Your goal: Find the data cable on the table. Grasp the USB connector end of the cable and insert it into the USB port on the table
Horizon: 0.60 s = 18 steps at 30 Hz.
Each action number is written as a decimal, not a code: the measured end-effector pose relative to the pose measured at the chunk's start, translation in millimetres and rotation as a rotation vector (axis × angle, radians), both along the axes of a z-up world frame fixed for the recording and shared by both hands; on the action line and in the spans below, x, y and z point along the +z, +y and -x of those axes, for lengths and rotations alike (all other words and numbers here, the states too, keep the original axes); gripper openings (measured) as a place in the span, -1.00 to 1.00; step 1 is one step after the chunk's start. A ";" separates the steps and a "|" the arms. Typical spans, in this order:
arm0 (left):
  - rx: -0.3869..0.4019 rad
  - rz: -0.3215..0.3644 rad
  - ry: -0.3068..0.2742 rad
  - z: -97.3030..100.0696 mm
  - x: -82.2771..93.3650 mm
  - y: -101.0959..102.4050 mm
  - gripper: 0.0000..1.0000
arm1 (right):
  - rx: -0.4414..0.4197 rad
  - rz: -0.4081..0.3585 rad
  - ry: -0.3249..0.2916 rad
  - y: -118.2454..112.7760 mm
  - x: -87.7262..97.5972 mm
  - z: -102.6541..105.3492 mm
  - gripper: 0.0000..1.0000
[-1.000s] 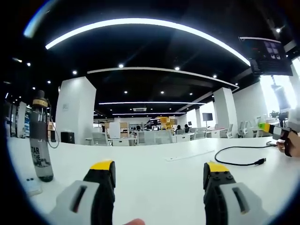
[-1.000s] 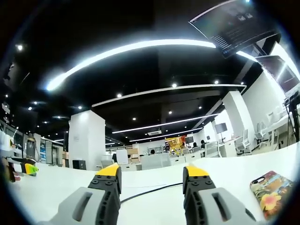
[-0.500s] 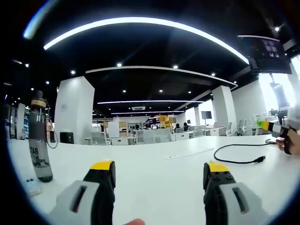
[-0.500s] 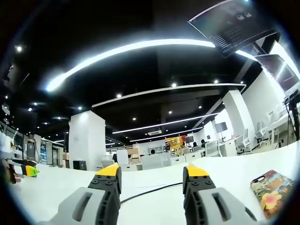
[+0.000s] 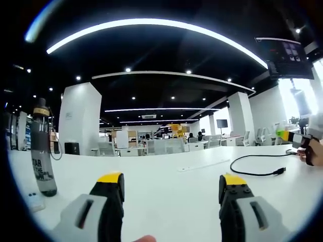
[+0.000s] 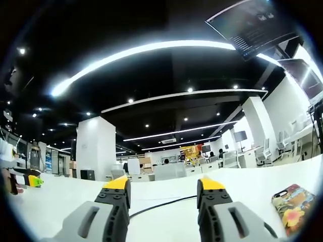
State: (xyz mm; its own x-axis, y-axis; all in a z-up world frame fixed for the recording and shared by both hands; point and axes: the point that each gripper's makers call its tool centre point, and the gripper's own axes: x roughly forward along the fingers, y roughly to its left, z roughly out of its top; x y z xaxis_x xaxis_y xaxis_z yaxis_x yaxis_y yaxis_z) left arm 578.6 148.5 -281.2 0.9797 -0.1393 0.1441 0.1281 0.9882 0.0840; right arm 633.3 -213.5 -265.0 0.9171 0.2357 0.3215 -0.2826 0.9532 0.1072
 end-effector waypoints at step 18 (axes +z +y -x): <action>-0.012 -0.001 0.006 -0.8 -0.8 -2.0 0.55 | 0.218 0.157 0.214 53.3 -21.7 -22.1 -0.03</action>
State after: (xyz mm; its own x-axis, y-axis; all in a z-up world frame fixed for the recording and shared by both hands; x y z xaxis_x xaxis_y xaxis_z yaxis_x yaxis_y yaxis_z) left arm 579.4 146.5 -282.1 0.9789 -0.1509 0.1376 0.1402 0.9865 0.0845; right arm 655.4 -160.1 -286.6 0.8825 0.4649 0.0714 -0.4684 0.8825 0.0431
